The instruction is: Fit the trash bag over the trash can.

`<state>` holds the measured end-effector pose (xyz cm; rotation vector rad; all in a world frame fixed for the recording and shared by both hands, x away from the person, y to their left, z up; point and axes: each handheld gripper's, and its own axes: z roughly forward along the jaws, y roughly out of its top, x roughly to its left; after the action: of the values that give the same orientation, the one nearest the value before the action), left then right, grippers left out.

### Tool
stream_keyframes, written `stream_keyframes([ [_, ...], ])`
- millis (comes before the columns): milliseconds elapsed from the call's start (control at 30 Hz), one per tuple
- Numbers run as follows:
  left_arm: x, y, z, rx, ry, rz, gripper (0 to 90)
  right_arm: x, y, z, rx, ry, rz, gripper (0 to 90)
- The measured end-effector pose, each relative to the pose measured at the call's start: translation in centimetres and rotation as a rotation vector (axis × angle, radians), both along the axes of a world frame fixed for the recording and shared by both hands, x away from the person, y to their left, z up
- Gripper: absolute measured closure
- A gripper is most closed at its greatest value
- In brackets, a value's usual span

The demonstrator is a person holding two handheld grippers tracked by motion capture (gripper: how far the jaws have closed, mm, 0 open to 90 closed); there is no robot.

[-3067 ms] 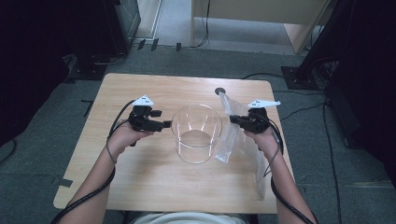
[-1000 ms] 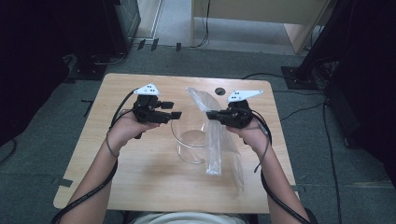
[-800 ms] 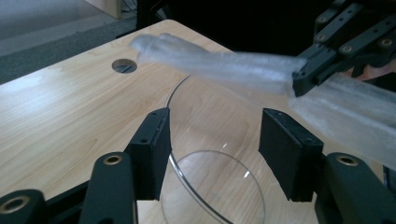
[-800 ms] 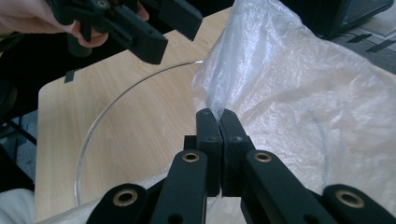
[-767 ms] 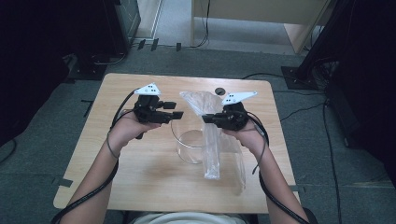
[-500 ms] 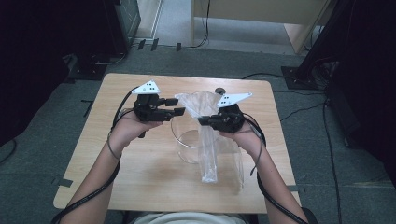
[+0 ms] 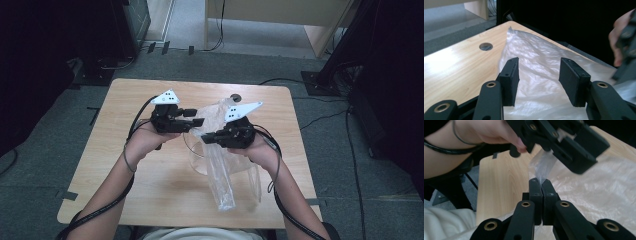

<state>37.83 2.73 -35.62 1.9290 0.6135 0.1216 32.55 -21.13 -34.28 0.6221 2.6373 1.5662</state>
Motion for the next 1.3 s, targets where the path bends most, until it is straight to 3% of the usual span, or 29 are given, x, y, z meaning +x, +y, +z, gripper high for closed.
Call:
stream_keyframes([
  [100, 0.0, -0.2, -0.4, 0.01, 0.011, -0.016, 49.8, -0.2, -0.2, 0.5, 0.024, -0.003, 0.006, 89.8],
  [267, -0.3, -0.4, -0.6, 0.028, -0.004, -0.062, 46.1, -0.3, -1.4, 1.5, 0.088, -0.008, -0.004, 89.8],
  [467, -0.3, 0.7, 0.1, 0.021, -0.044, -0.063, 38.5, 0.2, -2.3, 1.2, 0.085, 0.006, -0.039, 89.8],
  [633, -0.8, 1.4, 1.3, -0.025, -0.064, -0.125, 36.2, 0.7, -2.4, 0.5, 0.074, 0.025, -0.058, 89.8],
  [800, -1.4, 0.6, 0.6, 0.032, -0.076, -0.208, 34.1, 0.9, -2.6, 0.5, 0.082, 0.024, -0.079, 89.7],
  [833, -1.5, 0.3, 0.3, 0.051, -0.082, -0.225, 28.9, 0.9, -2.7, 0.6, 0.089, 0.022, -0.088, 89.7],
  [933, -1.6, -0.3, -0.3, 0.086, -0.093, -0.249, 27.9, 0.9, -2.7, 0.6, 0.088, 0.019, -0.092, 89.5],
  [1000, -1.7, -0.9, -0.6, 0.112, -0.118, -0.217, 30.0, 0.9, -2.6, 0.5, 0.089, 0.019, -0.093, 89.2],
  [1067, -1.8, -1.4, -0.7, 0.119, -0.128, -0.186, 44.0, 0.9, -2.4, 0.4, 0.086, 0.02, -0.09, 88.4],
  [1133, -1.7, -1.5, -1.0, 0.133, -0.102, -0.174, 64.8, 1.0, -2.3, 0.2, 0.086, 0.015, -0.09, 84.3],
  [1200, -1.6, -1.2, -1.3, 0.145, -0.087, -0.175, 77.1, 1.0, -2.4, 0.2, 0.092, 0.007, -0.106, 76.1],
  [1300, -1.2, -0.5, -1.4, 0.116, -0.042, -0.183, 86.6, 1.1, -3.1, 0.4, 0.106, -0.001, -0.131, 71.7],
])
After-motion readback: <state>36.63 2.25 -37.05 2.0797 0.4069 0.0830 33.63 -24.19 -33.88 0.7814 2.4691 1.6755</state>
